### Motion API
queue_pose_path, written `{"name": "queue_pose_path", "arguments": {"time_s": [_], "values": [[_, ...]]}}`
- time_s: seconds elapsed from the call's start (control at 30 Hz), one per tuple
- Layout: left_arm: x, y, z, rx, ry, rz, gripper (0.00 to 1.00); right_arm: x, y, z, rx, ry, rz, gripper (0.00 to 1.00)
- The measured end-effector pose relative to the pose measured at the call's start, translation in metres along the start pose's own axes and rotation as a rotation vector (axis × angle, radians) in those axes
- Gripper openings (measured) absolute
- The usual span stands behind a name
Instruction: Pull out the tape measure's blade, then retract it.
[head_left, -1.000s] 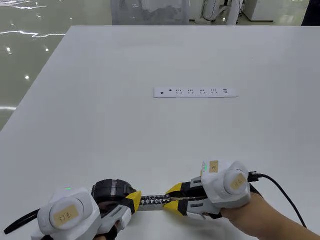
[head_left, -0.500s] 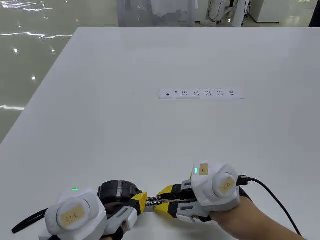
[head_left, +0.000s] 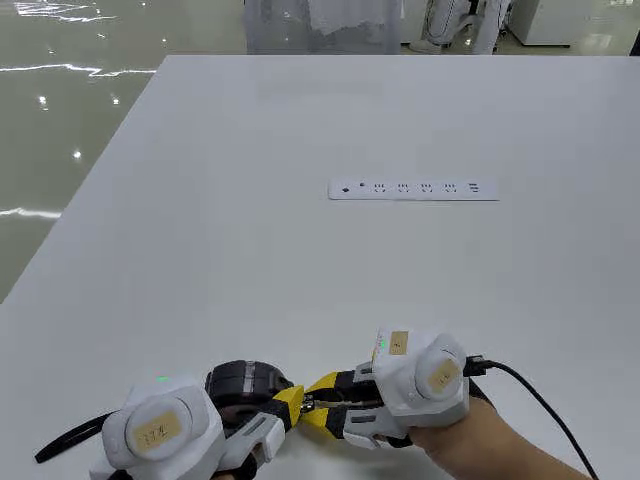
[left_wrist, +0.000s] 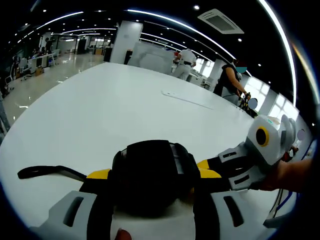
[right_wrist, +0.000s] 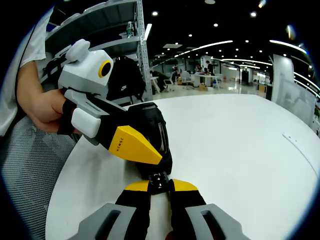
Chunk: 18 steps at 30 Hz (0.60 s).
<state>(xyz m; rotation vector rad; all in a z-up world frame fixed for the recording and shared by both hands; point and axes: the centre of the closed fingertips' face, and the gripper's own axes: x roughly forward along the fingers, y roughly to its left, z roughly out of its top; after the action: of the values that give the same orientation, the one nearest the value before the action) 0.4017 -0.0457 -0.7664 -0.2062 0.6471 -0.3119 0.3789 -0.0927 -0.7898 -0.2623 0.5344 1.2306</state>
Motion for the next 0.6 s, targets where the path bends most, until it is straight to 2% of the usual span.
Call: {"name": "queue_pose_path", "arguments": {"time_s": [0.27, 0.4, 0.6], "values": [[0.0001, -0.0001, 0.0004, -0.002, -0.006, -0.002, 0.61, -0.0001, -0.0008, -0.0003, 0.006, 0.0, -0.002, 0.13], [0.0001, -0.0008, -0.0002, 0.001, 0.01, -0.014, 0.63, -0.0016, 0.0006, -0.001, 0.014, 0.011, -0.009, 0.14], [0.0, -0.0012, 0.0005, 0.022, 0.012, -0.029, 0.63, -0.0018, 0.0002, 0.0026, 0.045, 0.009, -0.021, 0.2]]}}
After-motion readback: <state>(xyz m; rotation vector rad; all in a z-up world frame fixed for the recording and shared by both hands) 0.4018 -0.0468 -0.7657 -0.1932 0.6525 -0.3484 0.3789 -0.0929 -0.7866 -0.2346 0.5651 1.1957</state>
